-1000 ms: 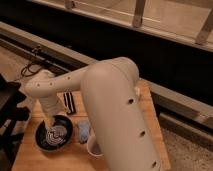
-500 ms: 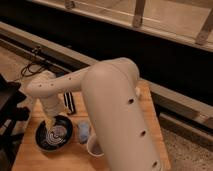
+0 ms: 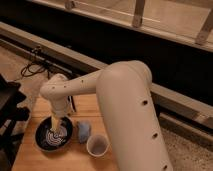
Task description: Pick up the ceramic bowl
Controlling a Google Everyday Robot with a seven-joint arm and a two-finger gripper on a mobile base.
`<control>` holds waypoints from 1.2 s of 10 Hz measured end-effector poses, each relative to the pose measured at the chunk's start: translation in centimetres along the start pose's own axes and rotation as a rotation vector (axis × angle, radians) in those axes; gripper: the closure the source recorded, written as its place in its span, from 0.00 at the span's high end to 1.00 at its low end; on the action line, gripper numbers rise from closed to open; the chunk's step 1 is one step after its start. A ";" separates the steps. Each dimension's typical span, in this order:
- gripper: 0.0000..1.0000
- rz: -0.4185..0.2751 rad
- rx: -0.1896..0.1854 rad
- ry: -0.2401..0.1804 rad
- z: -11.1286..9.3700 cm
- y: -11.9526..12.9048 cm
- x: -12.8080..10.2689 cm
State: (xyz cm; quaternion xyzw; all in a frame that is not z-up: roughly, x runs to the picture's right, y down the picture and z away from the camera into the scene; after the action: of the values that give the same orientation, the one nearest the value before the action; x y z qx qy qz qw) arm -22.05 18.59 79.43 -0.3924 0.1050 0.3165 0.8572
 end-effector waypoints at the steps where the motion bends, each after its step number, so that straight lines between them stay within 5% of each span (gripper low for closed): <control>1: 0.80 0.004 -0.016 0.002 0.9 -0.1 0.2; 3: 0.80 0.022 -0.059 0.019 3.2 -0.2 0.9; 6: 0.75 0.017 -0.048 0.018 4.0 -0.1 0.3; 12: 0.19 0.015 -0.043 0.015 2.6 -0.3 -0.1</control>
State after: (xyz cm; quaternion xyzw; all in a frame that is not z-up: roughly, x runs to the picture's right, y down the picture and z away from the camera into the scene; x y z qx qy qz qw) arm -22.09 20.29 81.41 -0.4125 0.1076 0.3220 0.8453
